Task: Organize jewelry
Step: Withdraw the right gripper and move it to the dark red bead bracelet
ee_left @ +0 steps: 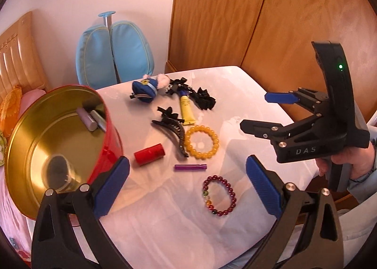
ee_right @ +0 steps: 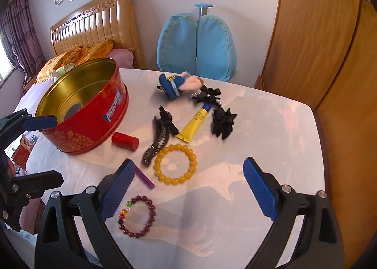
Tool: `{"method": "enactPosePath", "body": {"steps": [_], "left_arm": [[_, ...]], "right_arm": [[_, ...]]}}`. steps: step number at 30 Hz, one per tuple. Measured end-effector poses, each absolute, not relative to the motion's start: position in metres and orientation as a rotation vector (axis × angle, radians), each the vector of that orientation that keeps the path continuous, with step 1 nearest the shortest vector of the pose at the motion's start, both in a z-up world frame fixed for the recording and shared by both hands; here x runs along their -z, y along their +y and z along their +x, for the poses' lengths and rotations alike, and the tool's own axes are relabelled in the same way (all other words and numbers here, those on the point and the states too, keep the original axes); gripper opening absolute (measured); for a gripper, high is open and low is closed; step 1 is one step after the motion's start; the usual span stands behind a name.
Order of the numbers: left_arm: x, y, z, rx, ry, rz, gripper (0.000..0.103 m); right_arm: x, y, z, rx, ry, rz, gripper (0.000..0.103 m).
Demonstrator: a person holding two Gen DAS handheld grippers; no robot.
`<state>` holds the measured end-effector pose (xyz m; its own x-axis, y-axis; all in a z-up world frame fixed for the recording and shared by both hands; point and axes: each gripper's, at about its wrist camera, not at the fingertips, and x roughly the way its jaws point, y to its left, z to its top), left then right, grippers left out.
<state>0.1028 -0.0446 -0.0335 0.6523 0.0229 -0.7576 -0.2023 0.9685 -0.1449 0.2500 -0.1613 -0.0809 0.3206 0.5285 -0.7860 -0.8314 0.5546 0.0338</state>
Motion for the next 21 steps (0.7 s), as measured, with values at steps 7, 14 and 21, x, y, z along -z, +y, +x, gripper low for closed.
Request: {"method": "enactPosePath", "body": {"steps": [7,14,21], "left_arm": [[0.062,-0.066,0.140,-0.024,0.920,-0.180,0.096],[0.088,-0.067,0.144,-0.034,1.019,-0.235,0.096],[0.095,-0.070,0.116,-0.090,1.074,-0.229,0.096]], "right_arm": [[0.107,-0.184,0.269,-0.910,0.919,-0.411,0.094],[0.130,-0.188,0.262,-0.966,0.975,-0.459,0.094],[0.150,-0.170,0.232,-1.080,0.989,-0.532,0.094]]}}
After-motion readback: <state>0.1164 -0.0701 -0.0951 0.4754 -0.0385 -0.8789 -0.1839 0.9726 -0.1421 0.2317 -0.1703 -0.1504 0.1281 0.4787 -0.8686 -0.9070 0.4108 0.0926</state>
